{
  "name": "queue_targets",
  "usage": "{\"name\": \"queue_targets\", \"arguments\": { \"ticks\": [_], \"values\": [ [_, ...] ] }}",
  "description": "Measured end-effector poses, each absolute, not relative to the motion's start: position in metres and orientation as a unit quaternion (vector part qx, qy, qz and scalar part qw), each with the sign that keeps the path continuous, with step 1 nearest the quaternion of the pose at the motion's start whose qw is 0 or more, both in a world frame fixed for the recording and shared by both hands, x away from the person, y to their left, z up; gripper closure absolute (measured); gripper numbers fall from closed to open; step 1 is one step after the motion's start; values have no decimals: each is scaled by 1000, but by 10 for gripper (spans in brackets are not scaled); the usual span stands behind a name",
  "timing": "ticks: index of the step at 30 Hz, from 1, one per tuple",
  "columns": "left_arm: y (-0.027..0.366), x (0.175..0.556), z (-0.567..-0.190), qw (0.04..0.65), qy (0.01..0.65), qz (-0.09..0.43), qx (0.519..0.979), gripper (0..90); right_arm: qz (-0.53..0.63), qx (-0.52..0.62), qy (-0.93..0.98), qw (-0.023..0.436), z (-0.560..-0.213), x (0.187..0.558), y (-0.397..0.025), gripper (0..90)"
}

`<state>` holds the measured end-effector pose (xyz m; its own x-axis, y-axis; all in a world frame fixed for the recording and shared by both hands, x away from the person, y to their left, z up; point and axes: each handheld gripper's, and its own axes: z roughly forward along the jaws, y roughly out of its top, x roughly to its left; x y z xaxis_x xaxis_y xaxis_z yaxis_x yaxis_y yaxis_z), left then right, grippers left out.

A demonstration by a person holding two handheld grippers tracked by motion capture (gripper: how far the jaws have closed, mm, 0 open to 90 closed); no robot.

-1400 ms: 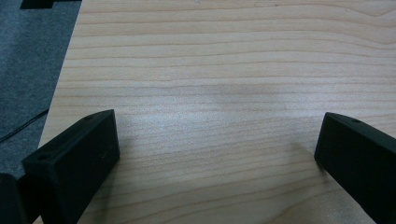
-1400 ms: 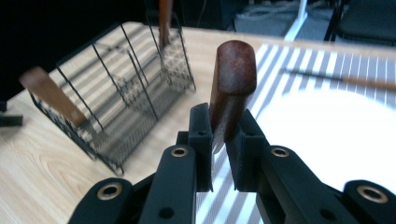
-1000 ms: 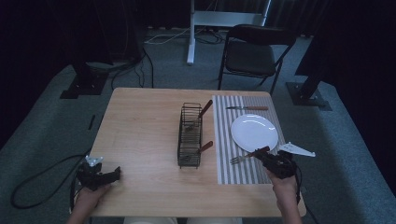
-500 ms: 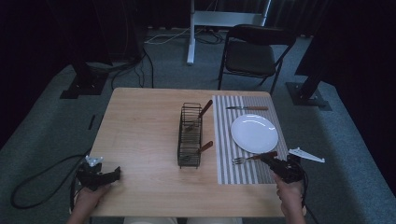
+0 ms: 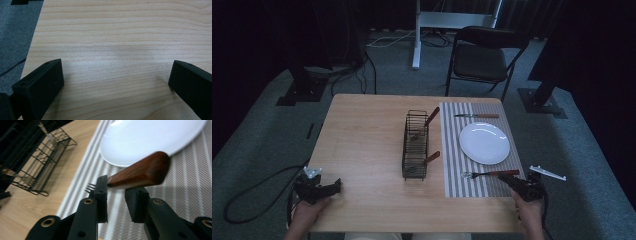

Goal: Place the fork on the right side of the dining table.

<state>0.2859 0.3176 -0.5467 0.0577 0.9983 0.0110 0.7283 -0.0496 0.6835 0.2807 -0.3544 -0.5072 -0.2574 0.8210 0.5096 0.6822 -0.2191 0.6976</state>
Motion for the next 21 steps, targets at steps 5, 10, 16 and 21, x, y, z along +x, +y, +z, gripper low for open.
{"name": "queue_targets", "arguments": {
  "ticks": [5, 10, 16, 21],
  "values": [
    [317, 286, -547, 264, 638, 256, 677, 3, 476, 614, 626, 65, -520, 284, -365, 690],
    [317, 286, -547, 264, 638, 256, 677, 3, 458, 625, 630, 62, -531, 291, -373, 665],
    [317, 286, -547, 264, 638, 256, 677, 2, 433, 632, 638, 76, -536, 298, -374, 626],
    [317, 286, -547, 264, 638, 256, 677, 3, 412, 626, 653, 111, -538, 296, -362, 526]
  ]
}}
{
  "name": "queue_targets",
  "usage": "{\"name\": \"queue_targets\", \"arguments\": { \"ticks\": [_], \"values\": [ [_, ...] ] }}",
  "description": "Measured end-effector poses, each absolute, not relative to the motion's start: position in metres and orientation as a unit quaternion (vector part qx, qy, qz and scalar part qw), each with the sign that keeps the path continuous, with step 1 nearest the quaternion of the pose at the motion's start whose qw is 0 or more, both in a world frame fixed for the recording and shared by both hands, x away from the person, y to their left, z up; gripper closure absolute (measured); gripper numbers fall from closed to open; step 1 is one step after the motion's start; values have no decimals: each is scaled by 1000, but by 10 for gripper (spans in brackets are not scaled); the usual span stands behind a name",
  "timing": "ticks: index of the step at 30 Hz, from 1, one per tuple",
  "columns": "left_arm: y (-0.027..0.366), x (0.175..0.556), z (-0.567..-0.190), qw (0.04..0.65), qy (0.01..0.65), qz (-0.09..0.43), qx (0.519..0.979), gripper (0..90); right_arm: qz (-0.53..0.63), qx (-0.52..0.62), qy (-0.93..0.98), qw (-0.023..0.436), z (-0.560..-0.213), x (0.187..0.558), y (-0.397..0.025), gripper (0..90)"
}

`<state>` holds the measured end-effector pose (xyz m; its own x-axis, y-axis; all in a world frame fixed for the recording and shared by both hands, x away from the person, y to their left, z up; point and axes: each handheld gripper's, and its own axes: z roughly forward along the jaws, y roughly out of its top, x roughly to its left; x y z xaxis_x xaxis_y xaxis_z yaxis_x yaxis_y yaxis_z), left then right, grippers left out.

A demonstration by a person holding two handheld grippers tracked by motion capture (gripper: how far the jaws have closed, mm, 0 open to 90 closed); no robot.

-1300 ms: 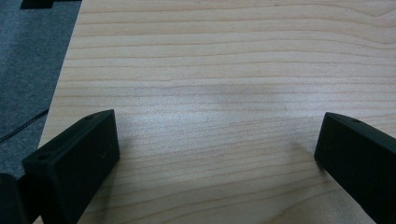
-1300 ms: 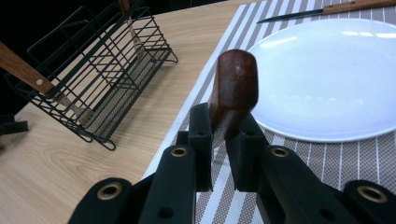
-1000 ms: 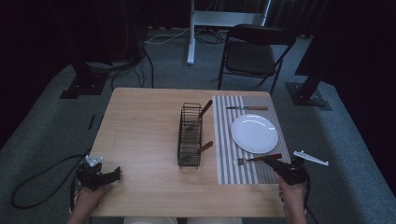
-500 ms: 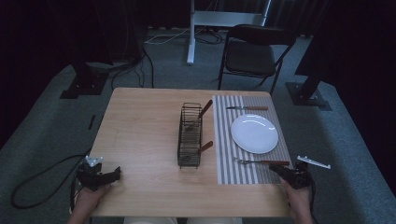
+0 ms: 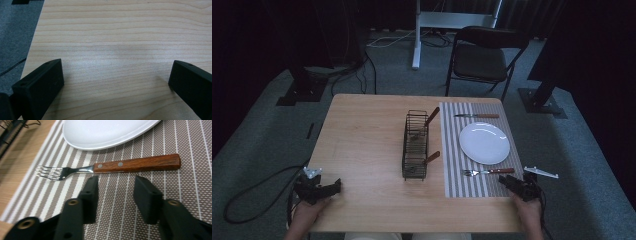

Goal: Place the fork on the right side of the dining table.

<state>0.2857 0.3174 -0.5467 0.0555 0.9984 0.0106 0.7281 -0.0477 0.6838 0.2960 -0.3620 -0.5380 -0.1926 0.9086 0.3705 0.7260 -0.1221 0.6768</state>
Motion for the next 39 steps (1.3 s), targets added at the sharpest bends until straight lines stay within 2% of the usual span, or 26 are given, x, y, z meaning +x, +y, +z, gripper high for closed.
{"name": "queue_targets", "arguments": {
  "ticks": [5, 11, 12, 18, 39],
  "values": [
    [317, 286, -547, 264, 638, 256, 677, 2, 391, 627, 656, 151, -539, 291, -351, 395],
    [317, 286, -547, 264, 638, 256, 677, 3, 375, 631, 653, 189, -539, 286, -343, 334],
    [317, 286, -547, 264, 638, 256, 677, 3, 367, 628, 655, 203, -540, 284, -340, 294],
    [317, 286, -547, 264, 638, 256, 677, 3, 357, 622, 663, 215, -544, 279, -333, 157],
    [317, 286, -547, 264, 638, 256, 677, 3, 315, 625, 661, 272, -550, 245, -316, 125]
  ]
}}
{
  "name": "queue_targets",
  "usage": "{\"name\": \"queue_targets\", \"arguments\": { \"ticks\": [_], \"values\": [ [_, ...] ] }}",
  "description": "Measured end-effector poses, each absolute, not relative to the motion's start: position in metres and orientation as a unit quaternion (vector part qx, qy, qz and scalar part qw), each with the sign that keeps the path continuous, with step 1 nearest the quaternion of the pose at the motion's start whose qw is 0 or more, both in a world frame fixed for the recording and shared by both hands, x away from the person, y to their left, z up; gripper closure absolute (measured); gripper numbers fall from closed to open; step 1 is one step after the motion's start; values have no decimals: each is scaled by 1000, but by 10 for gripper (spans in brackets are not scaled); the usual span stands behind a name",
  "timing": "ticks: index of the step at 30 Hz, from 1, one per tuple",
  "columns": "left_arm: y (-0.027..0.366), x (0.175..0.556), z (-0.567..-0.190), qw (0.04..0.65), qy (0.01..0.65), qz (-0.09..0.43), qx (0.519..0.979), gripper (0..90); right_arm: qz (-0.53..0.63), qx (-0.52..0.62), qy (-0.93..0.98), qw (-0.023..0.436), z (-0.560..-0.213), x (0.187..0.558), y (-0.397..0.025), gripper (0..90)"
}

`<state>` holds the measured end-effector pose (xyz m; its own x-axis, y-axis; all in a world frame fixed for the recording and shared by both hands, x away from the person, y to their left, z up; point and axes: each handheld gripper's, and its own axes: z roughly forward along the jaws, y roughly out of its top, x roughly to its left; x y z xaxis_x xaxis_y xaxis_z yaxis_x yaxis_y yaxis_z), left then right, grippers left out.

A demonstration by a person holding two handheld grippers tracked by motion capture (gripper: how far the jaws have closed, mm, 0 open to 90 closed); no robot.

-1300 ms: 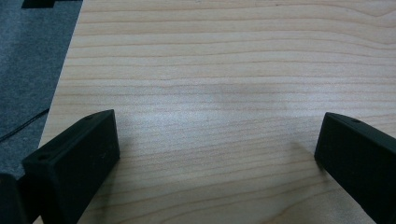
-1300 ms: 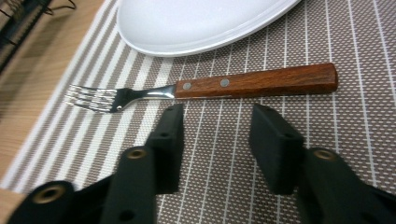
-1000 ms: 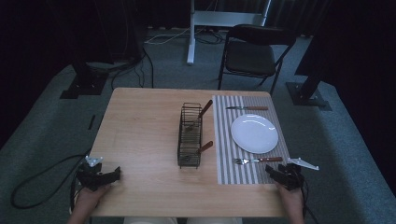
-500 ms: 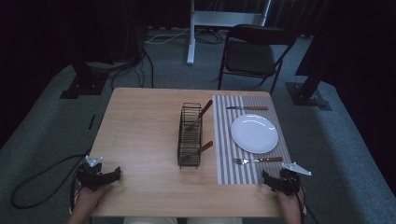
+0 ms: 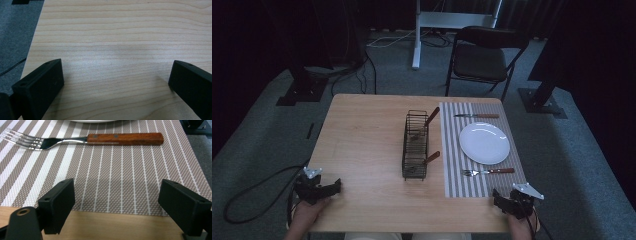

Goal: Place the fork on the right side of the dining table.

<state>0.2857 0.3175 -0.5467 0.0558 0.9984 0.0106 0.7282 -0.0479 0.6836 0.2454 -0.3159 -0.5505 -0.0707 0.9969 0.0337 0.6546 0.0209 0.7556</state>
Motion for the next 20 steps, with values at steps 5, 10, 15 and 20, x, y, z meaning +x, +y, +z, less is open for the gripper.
{"name": "queue_targets", "arguments": {
  "ticks": [5, 10, 15, 20],
  "values": [
    [317, 286, -547, 264, 638, 256, 677, 3, 302, 629, 661, 276, -553, 244, -315, 122],
    [317, 286, -547, 264, 638, 256, 677, 3, 311, 634, 653, 274, -554, 243, -318, 123],
    [317, 286, -547, 264, 638, 256, 677, 2, 318, 638, 648, 269, -553, 243, -320, 123],
    [317, 286, -547, 263, 638, 256, 677, 3, 317, 637, 649, 270, -553, 243, -320, 123]
  ]
}}
